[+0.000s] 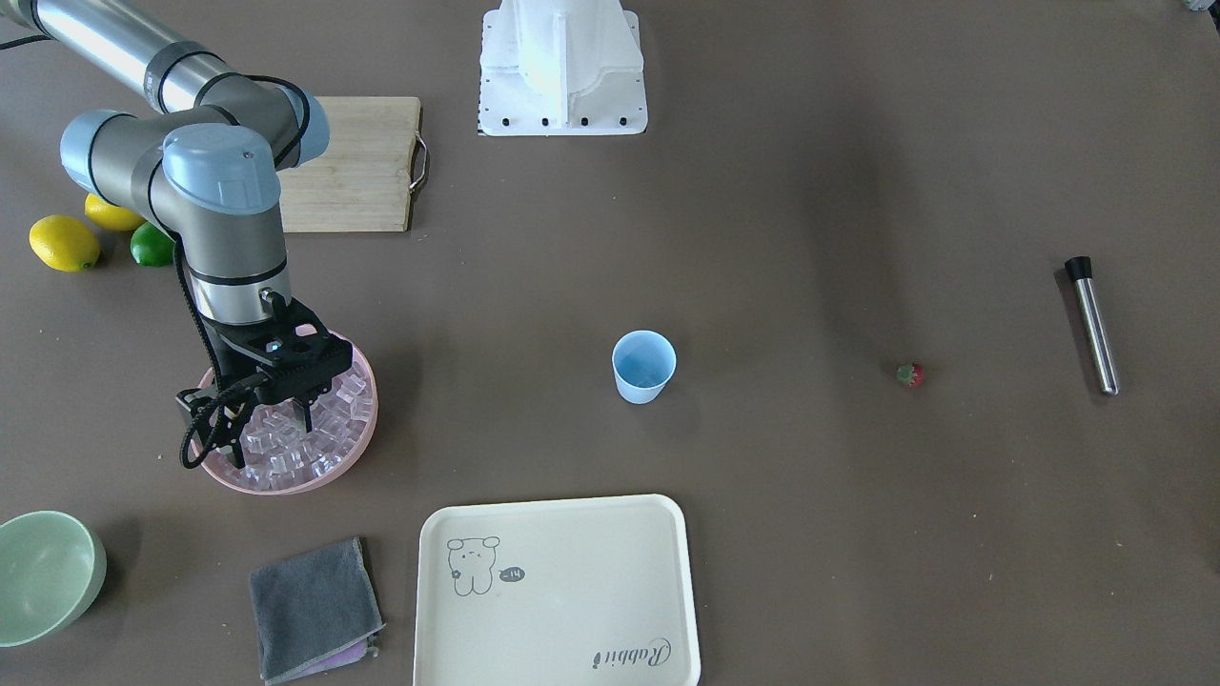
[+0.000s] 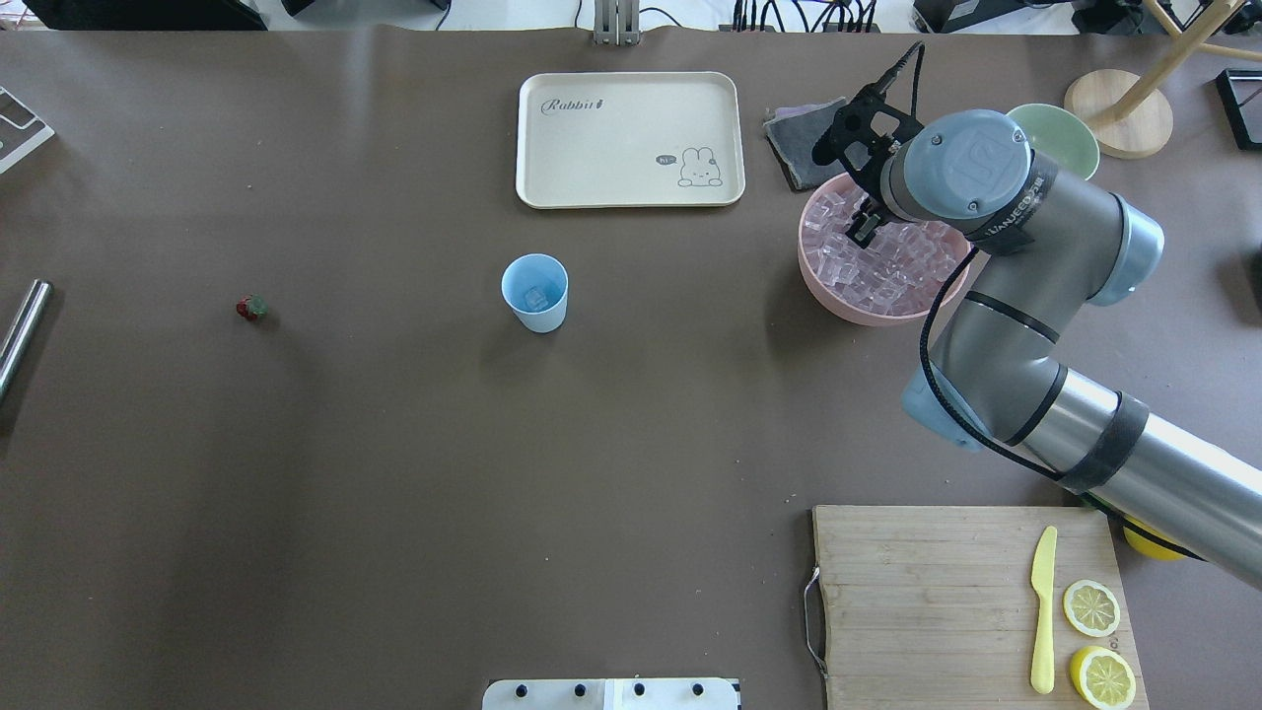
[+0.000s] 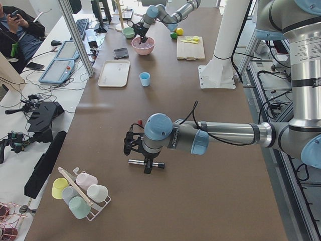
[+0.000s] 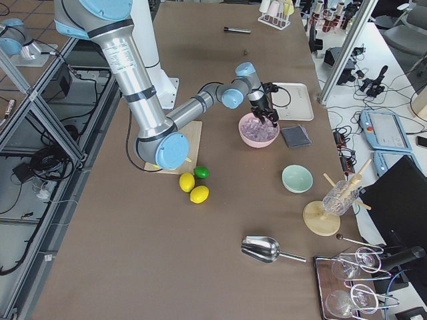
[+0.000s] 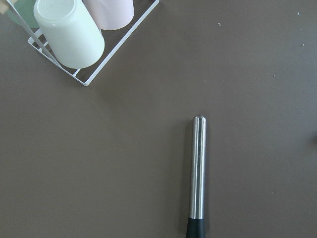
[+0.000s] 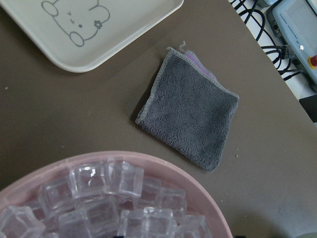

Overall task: Mash ice and strawberries in cup
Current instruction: 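Lower the right gripper into the bowl and grasp another ice cube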

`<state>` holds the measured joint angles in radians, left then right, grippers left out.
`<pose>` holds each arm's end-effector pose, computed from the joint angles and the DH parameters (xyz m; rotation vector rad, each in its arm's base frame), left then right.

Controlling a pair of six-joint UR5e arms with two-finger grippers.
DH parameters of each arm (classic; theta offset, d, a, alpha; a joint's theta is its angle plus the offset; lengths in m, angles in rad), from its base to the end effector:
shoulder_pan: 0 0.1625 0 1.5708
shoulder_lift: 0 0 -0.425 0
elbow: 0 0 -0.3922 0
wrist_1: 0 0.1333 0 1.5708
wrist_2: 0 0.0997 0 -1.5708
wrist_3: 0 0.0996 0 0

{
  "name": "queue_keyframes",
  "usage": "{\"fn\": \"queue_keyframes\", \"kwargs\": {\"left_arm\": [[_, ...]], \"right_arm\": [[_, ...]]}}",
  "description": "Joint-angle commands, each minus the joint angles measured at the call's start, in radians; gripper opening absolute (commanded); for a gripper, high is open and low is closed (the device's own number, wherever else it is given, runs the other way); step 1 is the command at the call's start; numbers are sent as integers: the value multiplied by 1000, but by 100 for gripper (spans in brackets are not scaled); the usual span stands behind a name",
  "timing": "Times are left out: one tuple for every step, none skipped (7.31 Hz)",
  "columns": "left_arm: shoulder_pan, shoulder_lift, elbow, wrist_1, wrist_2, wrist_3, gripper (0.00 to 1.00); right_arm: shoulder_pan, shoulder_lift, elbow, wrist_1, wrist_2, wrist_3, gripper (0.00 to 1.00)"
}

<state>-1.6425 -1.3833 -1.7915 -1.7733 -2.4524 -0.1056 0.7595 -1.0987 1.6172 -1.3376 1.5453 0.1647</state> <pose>-0.0867 -0.4194 0.6053 0.2052 0.8807 -0.0612 -0.3958 -0.5631 0.3513 0.6864 -0.3364 -0.6059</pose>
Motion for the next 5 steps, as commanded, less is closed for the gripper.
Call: {"fn": "queue_keyframes", "kwargs": {"left_arm": [[-3, 1, 3, 0, -14, 1, 99], [-5, 1, 4, 0, -14, 1, 99], [-7, 1, 3, 0, -14, 1, 99], [-13, 1, 1, 0, -14, 1, 99], [-13, 1, 1, 0, -14, 1, 99]], "right_arm": [[-20, 19, -37, 5, -14, -25, 72], [-23, 20, -39, 5, -22, -24, 70], [-23, 19, -39, 5, -22, -27, 63], [-23, 19, -46, 6, -22, -30, 62], [-26, 19, -57, 8, -22, -27, 62]]}}
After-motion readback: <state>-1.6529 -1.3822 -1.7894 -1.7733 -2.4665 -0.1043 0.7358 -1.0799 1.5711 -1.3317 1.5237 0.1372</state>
